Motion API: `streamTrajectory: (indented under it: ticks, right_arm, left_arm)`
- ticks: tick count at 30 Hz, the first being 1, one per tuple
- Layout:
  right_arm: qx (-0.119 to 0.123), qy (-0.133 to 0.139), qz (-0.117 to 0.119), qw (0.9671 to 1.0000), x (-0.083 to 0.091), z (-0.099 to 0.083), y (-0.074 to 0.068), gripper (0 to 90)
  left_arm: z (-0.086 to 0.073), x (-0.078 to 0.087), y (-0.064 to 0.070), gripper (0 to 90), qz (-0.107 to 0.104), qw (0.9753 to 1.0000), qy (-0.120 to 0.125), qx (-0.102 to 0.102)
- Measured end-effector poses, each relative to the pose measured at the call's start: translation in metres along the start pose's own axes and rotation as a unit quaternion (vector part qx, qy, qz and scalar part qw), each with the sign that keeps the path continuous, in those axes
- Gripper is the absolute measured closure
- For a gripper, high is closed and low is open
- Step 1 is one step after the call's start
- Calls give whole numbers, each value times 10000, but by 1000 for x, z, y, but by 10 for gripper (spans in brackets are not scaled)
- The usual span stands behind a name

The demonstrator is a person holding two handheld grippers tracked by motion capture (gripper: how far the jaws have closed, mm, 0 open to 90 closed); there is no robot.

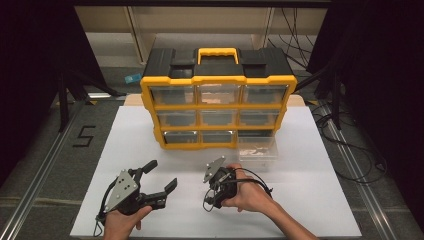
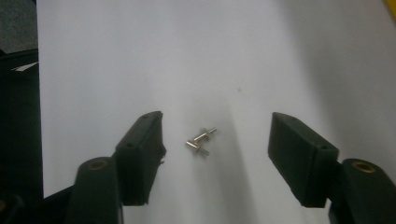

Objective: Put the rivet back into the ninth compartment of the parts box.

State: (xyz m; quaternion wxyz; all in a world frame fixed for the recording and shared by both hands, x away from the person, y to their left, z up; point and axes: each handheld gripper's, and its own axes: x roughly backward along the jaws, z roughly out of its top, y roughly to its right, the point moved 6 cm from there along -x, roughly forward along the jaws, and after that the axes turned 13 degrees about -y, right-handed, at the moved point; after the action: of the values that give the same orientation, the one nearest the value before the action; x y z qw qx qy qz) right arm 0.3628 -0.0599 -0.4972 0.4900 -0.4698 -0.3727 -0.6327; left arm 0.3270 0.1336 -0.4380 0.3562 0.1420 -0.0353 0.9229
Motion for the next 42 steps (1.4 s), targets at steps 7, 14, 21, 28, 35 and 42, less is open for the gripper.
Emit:
streamTrajectory:
  ticks: [7,14,21,28,35,42]
  right_arm:
    - [-99,-173,109,9997,-14,-2,0,502]
    - [-193,-278,150,9993,-25,-7,5,625]
    - [-281,-304,192,9990,-24,-7,3,768]
    - [-119,-326,180,9992,-24,-8,3,885]
    - [-279,-161,216,9992,-21,-6,5,777]
    - [-302,-49,256,9992,-22,2,1,656]
  left_arm:
    - [0,0,1,160,-16,10000,-4,-4]
    - [0,0,0,160,-11,10000,3,-3]
    - [0,0,0,160,-11,10000,6,-5]
    - [0,0,1,160,-15,10000,2,-15]
    - [0,-1,1,160,-22,10000,-10,-14]
    - [-1,-1,0,160,-12,10000,-27,-49]
